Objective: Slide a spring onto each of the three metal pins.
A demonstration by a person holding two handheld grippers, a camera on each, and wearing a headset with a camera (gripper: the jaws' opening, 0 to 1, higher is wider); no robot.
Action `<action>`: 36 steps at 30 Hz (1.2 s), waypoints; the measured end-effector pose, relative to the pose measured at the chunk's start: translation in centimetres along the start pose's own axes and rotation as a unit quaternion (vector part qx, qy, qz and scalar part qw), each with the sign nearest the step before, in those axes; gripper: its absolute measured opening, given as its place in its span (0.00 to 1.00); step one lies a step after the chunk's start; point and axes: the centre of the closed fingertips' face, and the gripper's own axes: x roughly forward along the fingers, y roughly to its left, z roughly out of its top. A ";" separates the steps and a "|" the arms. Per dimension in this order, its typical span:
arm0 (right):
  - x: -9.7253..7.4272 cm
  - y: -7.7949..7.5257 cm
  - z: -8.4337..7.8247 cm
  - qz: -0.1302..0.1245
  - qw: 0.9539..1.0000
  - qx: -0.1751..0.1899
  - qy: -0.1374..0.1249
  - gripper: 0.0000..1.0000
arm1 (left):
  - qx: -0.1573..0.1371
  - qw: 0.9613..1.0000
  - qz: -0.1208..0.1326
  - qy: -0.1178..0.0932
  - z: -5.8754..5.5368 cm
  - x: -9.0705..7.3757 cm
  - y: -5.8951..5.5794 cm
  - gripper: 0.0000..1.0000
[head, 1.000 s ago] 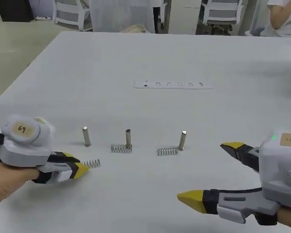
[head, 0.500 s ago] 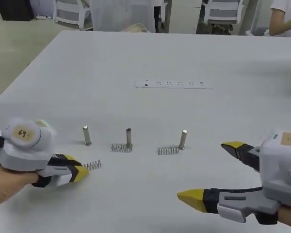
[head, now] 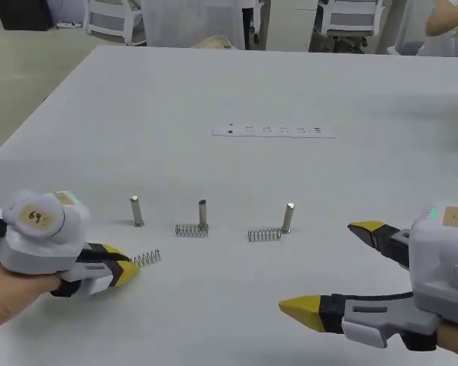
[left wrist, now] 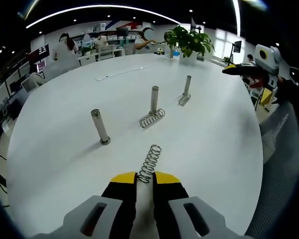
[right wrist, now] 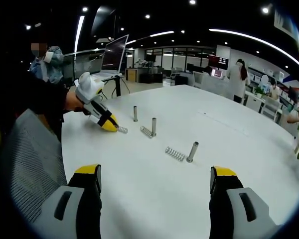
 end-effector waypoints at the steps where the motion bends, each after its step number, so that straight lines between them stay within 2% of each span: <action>1: 0.0 0.0 0.0 0.000 1.000 0.000 0.000 0.89 | 0.000 1.000 -0.001 -0.001 0.0 0.0 0.0 0.04; 13: -0.1 0.0 0.2 -0.001 1.000 -0.002 -0.003 0.89 | -0.003 1.000 -0.004 -0.013 0.3 -0.5 -0.1 0.04; 27: -0.5 -0.4 1.4 -0.005 1.000 -0.006 -0.017 0.88 | 0.013 0.999 -0.016 -0.040 2.0 -2.2 -1.8 0.04; 36: -0.5 -0.3 1.6 -0.002 1.000 -0.004 -0.022 0.87 | 0.021 0.998 -0.022 -0.062 3.0 -3.4 -2.9 0.04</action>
